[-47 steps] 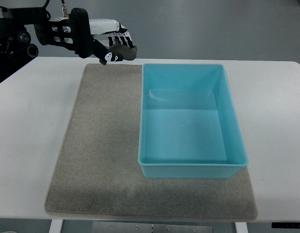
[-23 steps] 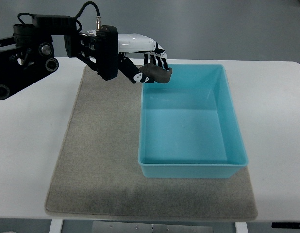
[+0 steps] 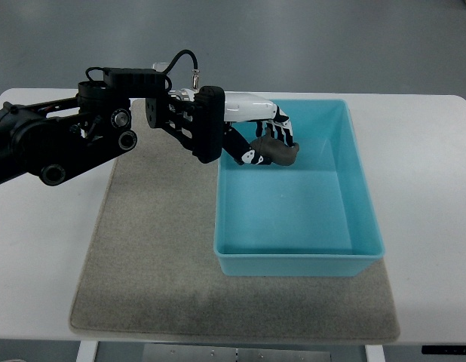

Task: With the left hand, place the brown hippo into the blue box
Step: 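Open the left hand to drop the hippo into the box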

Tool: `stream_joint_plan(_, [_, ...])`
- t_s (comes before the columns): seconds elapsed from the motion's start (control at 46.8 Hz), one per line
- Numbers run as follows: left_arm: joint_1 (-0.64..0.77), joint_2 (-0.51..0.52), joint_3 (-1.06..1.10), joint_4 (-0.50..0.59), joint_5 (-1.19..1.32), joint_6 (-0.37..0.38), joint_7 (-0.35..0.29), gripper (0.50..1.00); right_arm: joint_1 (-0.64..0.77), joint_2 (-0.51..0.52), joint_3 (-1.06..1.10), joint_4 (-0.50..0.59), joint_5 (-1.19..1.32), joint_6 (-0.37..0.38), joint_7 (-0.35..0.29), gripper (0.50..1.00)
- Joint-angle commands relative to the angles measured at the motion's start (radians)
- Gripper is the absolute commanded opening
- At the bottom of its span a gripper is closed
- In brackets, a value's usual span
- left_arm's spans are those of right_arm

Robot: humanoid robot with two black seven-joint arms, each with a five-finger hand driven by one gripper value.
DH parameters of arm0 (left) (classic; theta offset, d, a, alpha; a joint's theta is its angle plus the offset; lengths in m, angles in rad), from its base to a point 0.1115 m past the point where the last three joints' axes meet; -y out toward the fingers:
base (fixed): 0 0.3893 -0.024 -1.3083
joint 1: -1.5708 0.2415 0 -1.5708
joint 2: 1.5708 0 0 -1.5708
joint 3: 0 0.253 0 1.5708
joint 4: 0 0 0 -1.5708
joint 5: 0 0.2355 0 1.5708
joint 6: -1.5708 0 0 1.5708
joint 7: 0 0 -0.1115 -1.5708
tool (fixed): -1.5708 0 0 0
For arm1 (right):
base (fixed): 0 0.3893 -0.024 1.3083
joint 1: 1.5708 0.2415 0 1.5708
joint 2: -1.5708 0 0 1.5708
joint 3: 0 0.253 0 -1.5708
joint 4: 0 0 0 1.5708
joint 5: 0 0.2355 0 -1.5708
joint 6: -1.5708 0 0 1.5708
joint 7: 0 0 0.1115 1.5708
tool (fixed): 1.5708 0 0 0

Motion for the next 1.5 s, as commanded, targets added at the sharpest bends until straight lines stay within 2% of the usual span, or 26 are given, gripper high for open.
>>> stream_joint_plan(0.0, [0.016, -0.017, 0.001, 0.01, 0.0, 0.012, 0.003, 0.5, 0.0, 0.0, 0.0, 0.0, 0.0, 0.0, 0.001, 0.936])
stream_joint_plan(0.043, [0.019, -0.017, 0.004, 0.01, 0.0, 0.015, 0.003, 0.5, 0.0, 0.0, 0.0, 0.0, 0.0, 0.0, 0.001, 0.936])
stream_joint_plan(0.064, [0.02, -0.017, 0.008, 0.01, 0.0, 0.016, 0.003, 0.52, 0.0, 0.0, 0.0, 0.0, 0.0, 0.0, 0.001, 0.936])
stream_joint_plan(0.107, [0.02, -0.017, 0.022, 0.01, 0.0, 0.017, 0.003, 0.655, 0.0, 0.0, 0.0, 0.0, 0.0, 0.0, 0.001, 0.936])
stream_joint_plan(0.15, [0.02, -0.016, 0.033, 0.008, -0.002, 0.019, 0.002, 0.824, 0.0, 0.0, 0.0, 0.0, 0.0, 0.0, -0.001, 0.936])
stream_joint_plan(0.192, [0.02, -0.016, 0.036, 0.007, -0.003, 0.019, -0.001, 0.938, 0.0, 0.0, 0.0, 0.0, 0.0, 0.0, -0.001, 0.936])
stream_joint_plan(0.214, [0.02, -0.014, 0.036, 0.007, -0.005, 0.019, -0.001, 0.962, 0.0, 0.0, 0.0, 0.0, 0.0, 0.0, 0.001, 0.936])
stream_joint_plan(0.299, [0.022, -0.011, 0.036, 0.007, -0.02, 0.019, -0.001, 0.994, 0.0, 0.0, 0.0, 0.0, 0.0, 0.0, 0.001, 0.936])
stream_joint_plan(0.513, [0.026, -0.008, 0.031, 0.008, -0.086, 0.02, -0.001, 0.999, 0.0, 0.0, 0.0, 0.0, 0.0, 0.0, -0.001, 0.936])
stream_joint_plan(0.77, [0.019, 0.015, 0.016, 0.051, -0.488, 0.019, -0.001, 0.999, 0.0, 0.0, 0.0, 0.0, 0.0, 0.0, 0.001, 0.936])
stream_joint_plan(0.962, [0.019, 0.079, 0.011, 0.059, -0.716, 0.02, 0.0, 0.999, 0.0, 0.0, 0.0, 0.0, 0.0, 0.0, 0.001, 0.936])
stream_joint_plan(1.24, [0.03, 0.147, 0.001, 0.194, -1.209, -0.004, 0.005, 1.0, 0.0, 0.0, 0.0, 0.0, 0.0, 0.0, 0.001, 0.936])
stream_joint_plan(1.325, [0.049, 0.156, 0.001, 0.234, -1.307, -0.05, 0.005, 1.0, 0.0, 0.0, 0.0, 0.0, 0.0, 0.0, 0.001, 0.936])
stream_joint_plan(1.475, [0.097, 0.176, -0.002, 0.303, -1.443, -0.185, 0.009, 1.0, 0.0, 0.0, 0.0, 0.0, 0.0, 0.0, 0.001, 0.936])
